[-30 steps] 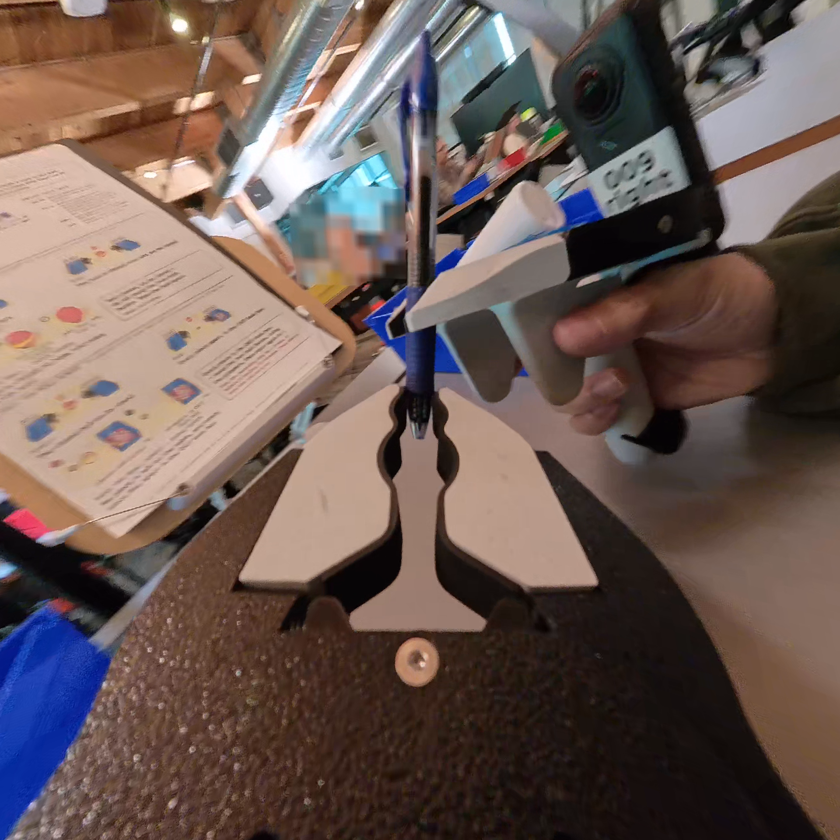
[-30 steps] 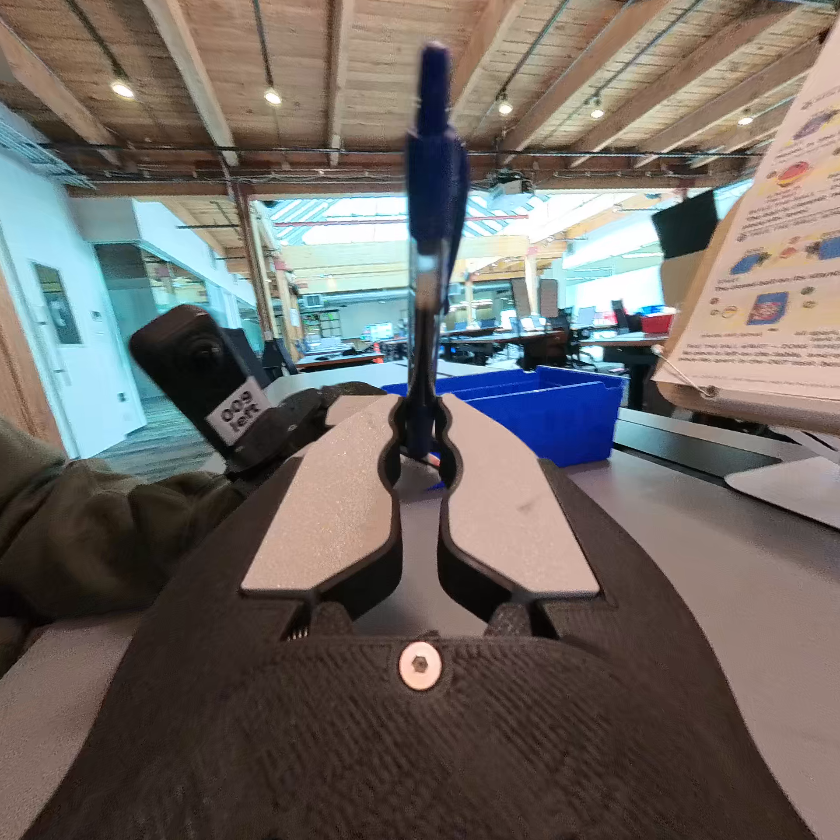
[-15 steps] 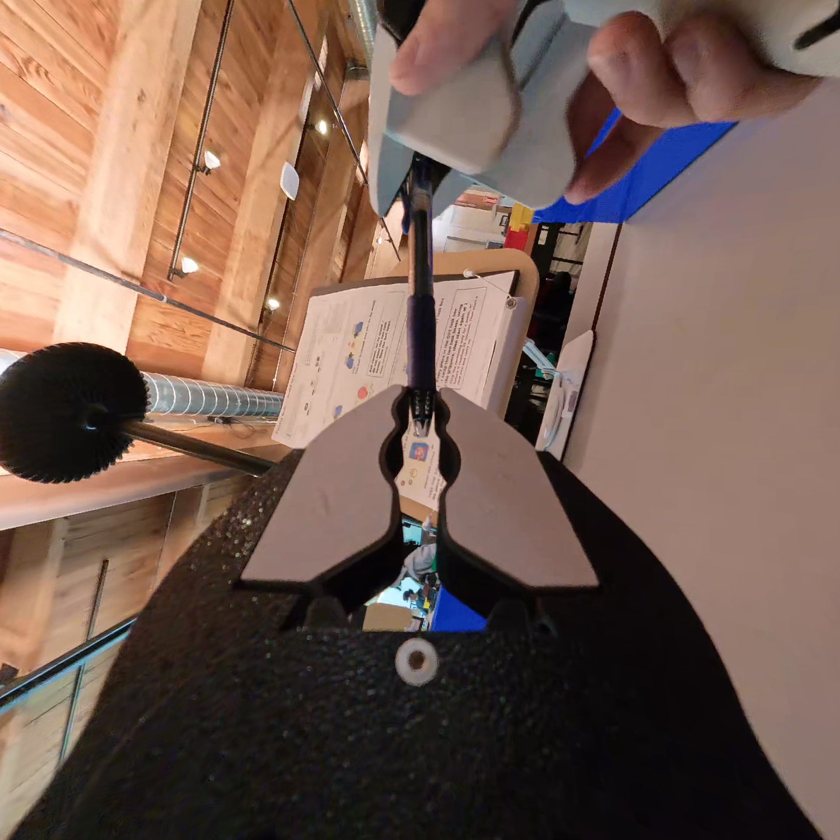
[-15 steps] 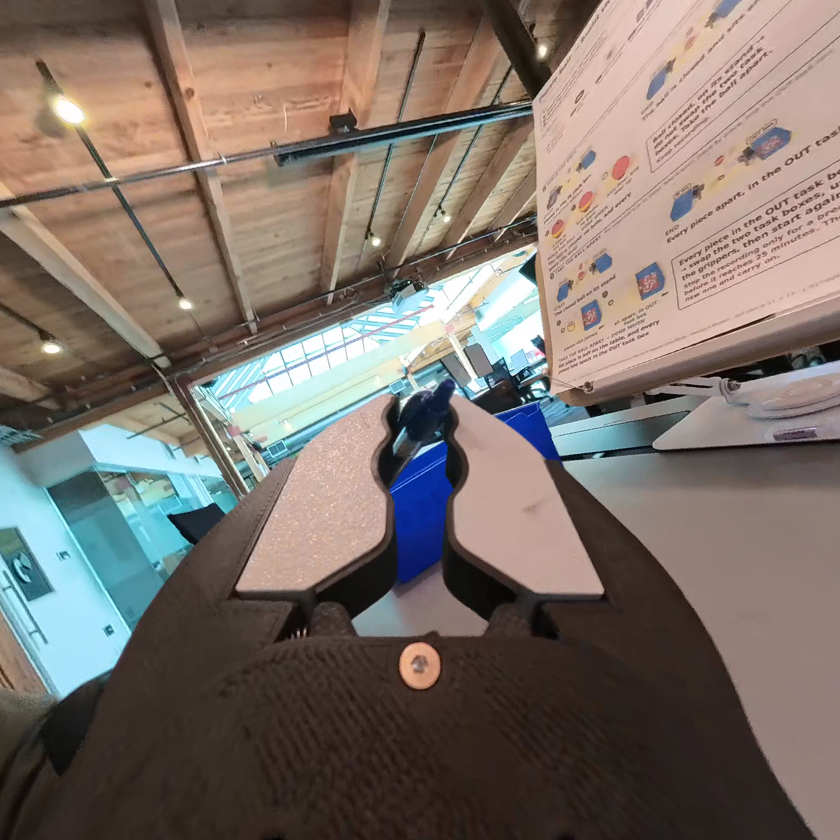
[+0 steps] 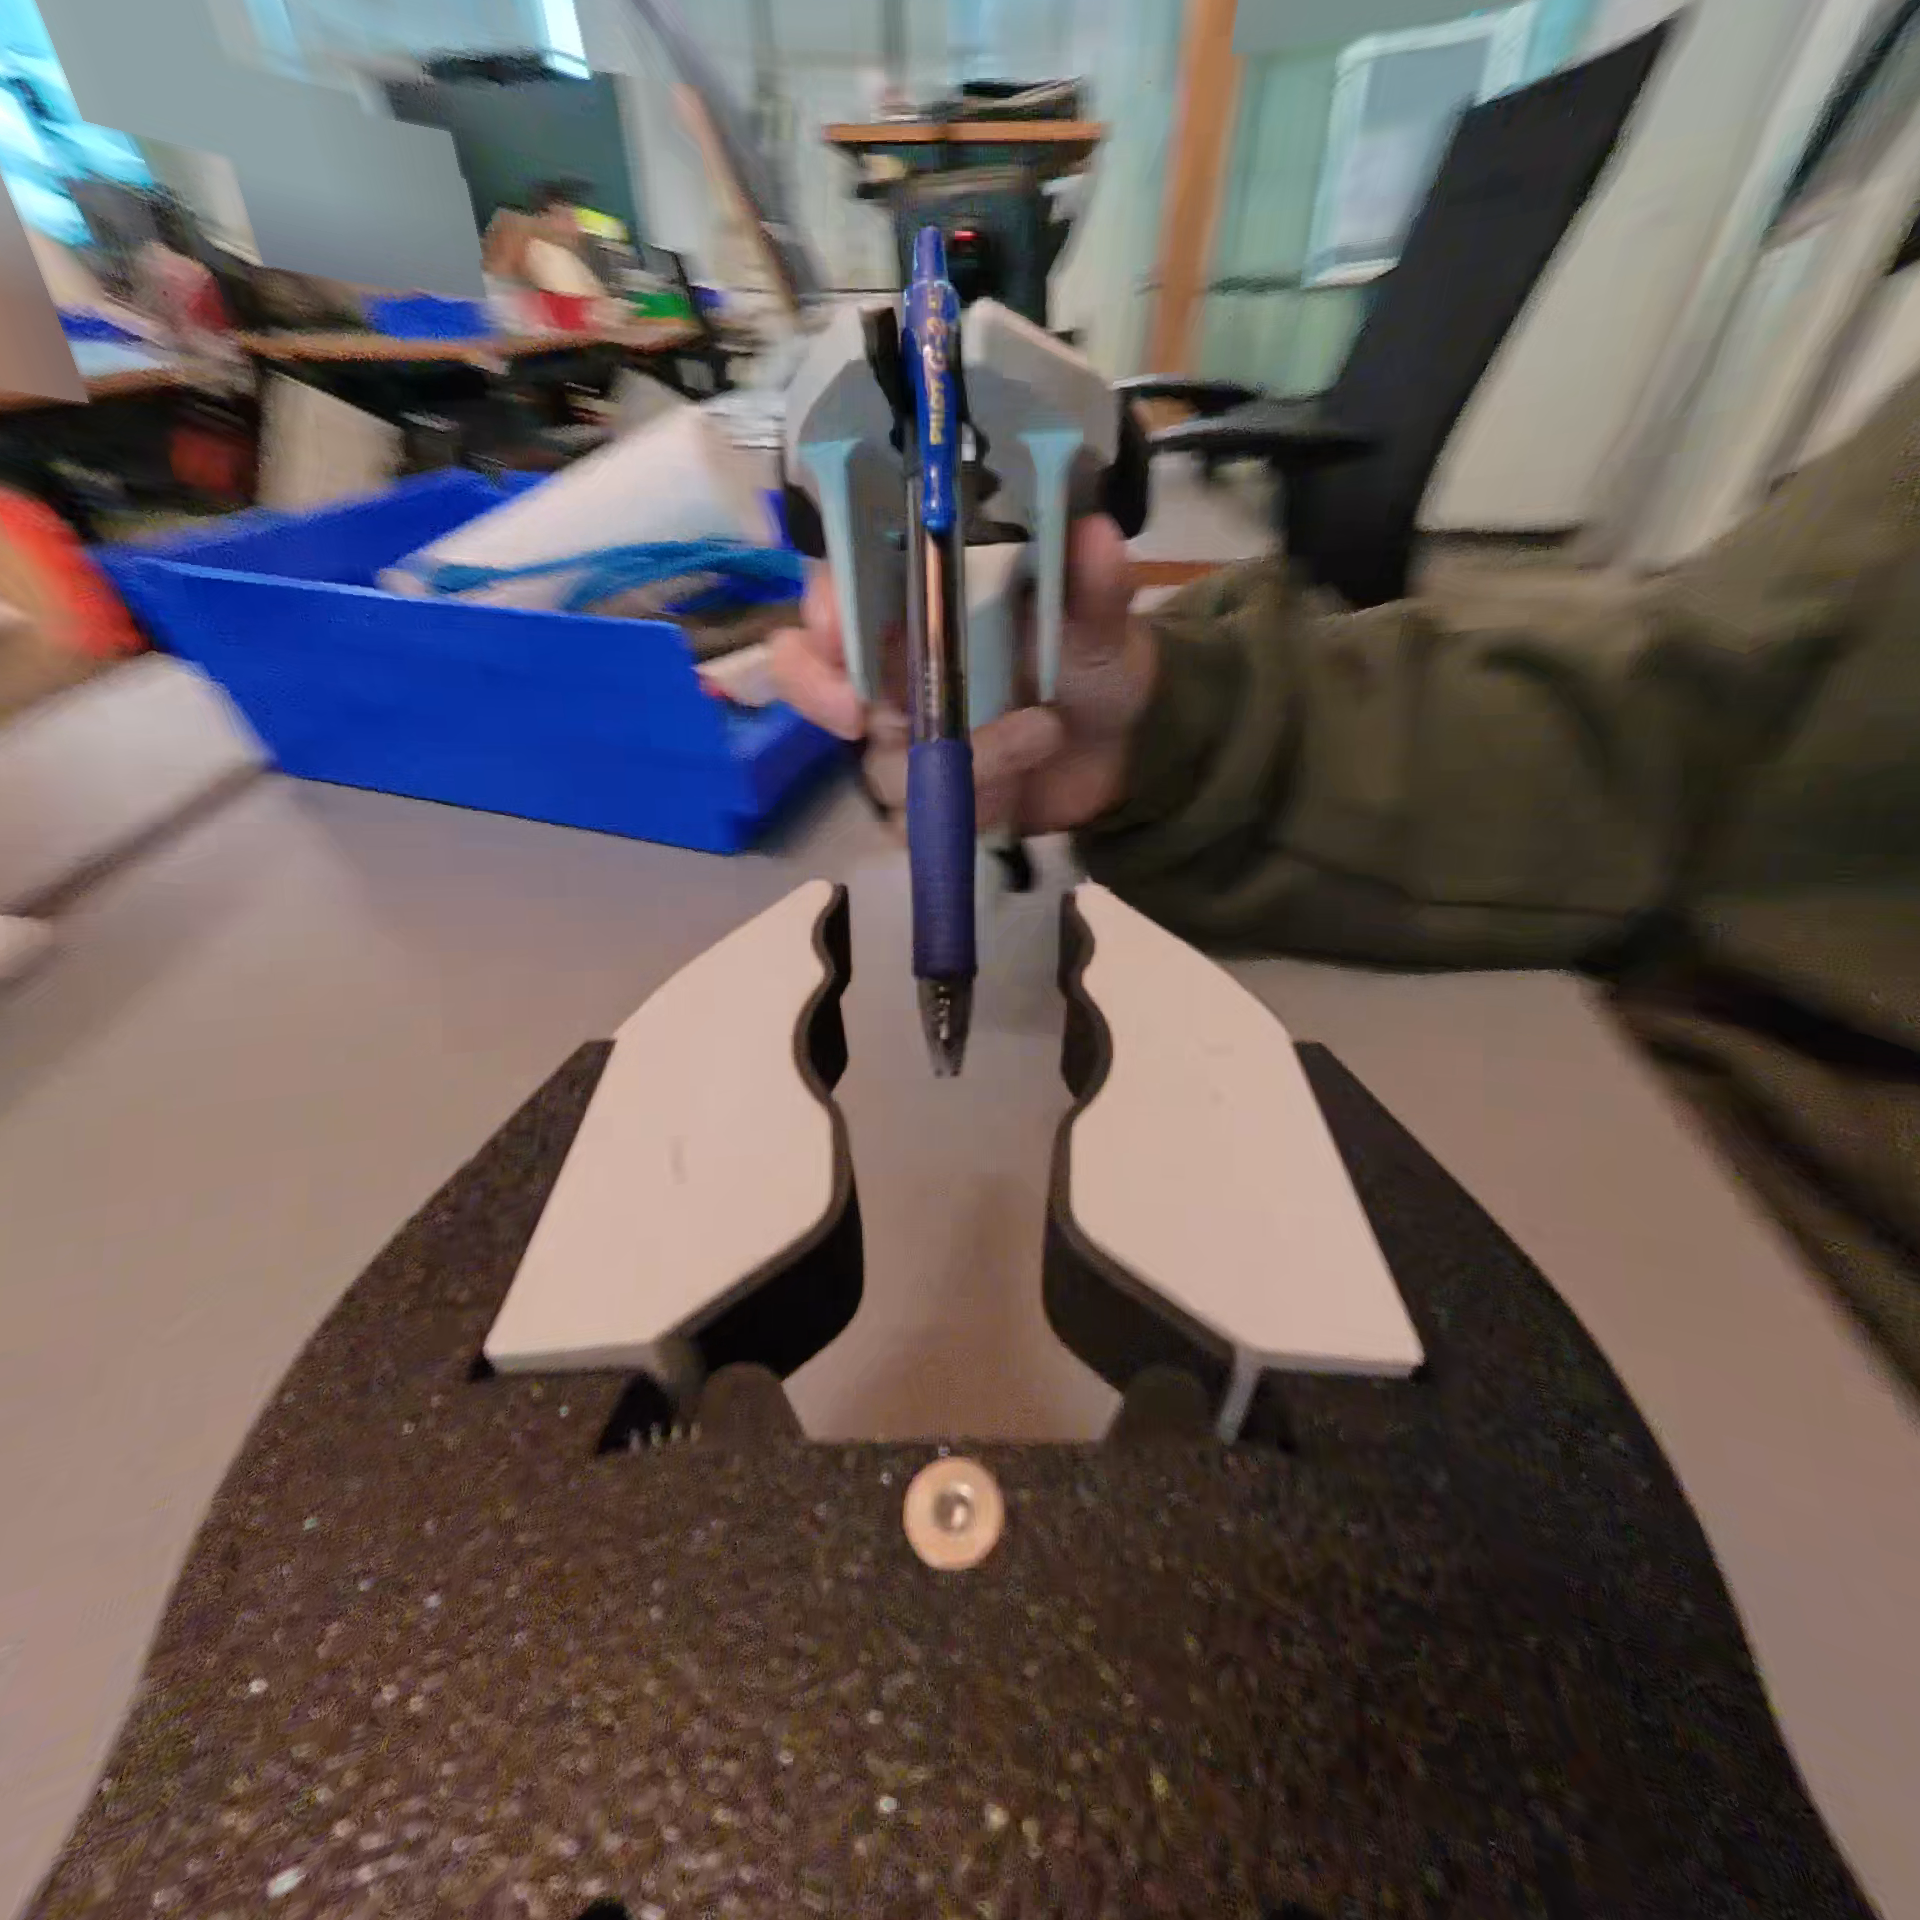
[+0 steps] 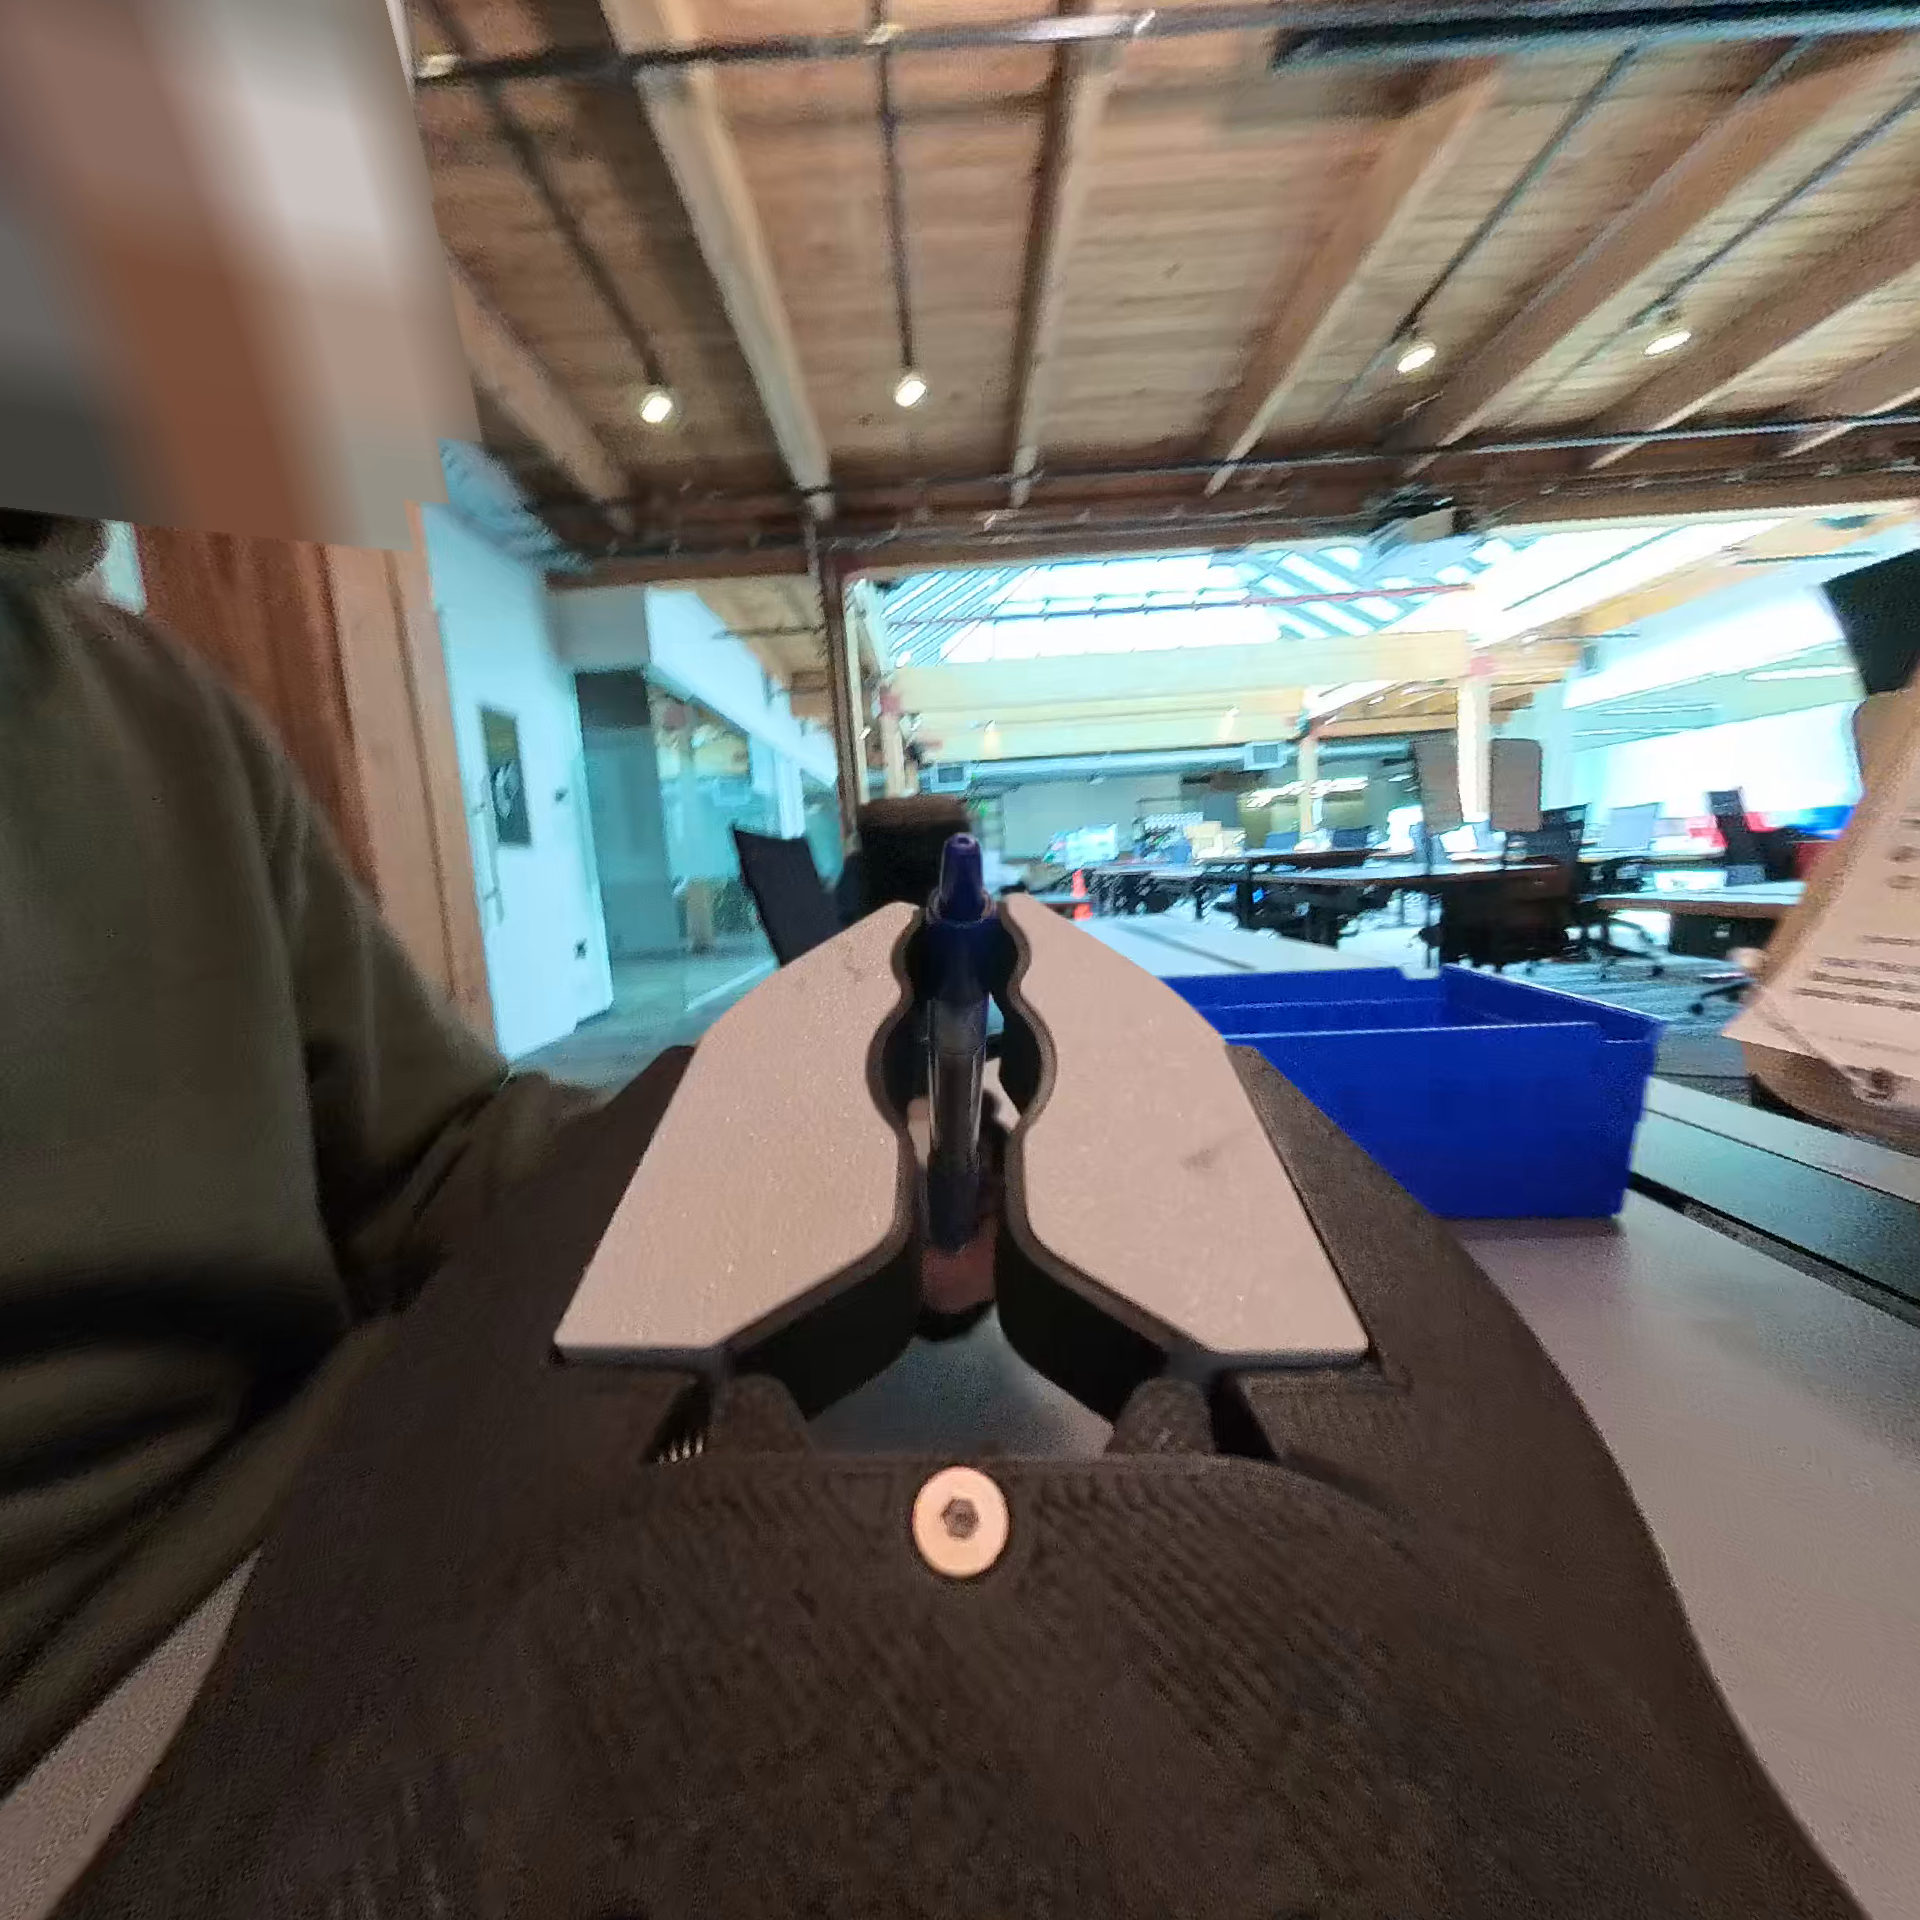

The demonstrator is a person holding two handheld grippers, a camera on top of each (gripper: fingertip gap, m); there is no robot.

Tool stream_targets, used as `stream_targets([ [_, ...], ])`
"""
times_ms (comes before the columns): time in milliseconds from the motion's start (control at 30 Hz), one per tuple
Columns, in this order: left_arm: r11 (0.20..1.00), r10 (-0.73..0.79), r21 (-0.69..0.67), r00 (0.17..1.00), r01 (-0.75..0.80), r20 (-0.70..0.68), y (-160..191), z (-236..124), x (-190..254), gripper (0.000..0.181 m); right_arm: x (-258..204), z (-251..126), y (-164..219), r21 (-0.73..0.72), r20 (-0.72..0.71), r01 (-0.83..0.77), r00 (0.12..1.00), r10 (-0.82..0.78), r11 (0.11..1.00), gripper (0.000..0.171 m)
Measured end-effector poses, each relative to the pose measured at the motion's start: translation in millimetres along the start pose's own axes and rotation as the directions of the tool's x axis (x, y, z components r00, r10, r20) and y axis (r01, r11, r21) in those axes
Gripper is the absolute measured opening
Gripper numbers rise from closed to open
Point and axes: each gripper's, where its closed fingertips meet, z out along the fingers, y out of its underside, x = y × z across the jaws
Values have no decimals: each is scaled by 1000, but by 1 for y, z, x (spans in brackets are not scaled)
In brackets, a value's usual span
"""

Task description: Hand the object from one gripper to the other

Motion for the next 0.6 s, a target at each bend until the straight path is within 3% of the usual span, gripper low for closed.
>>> stream_targets([
  [133,985,-175,-51,965,168,-196,9,-6,20,26,-19,3,20,-135,108,73,992,-59,988,11],
  [233,982,-187,-74,962,176,-197,16,-4,19,11,-23,7,35,-208,134,94,989,-67,974,11],
  [367,988,-123,-113,983,108,-135,25,0,11,11,-16,8,43,-246,90,85,994,-64,966,10],
  [433,993,-51,-106,998,47,-32,25,2,-3,11,-1,6,40,-232,-2,62,998,-64,971,12],
  [500,996,48,-84,979,-32,196,18,-1,-32,11,29,0,32,-172,-212,18,976,-55,985,15],
  [600,962,269,-185,783,-198,560,9,-21,-75,11,60,-12,31,-104,-420,-35,907,-12,994,27],
])
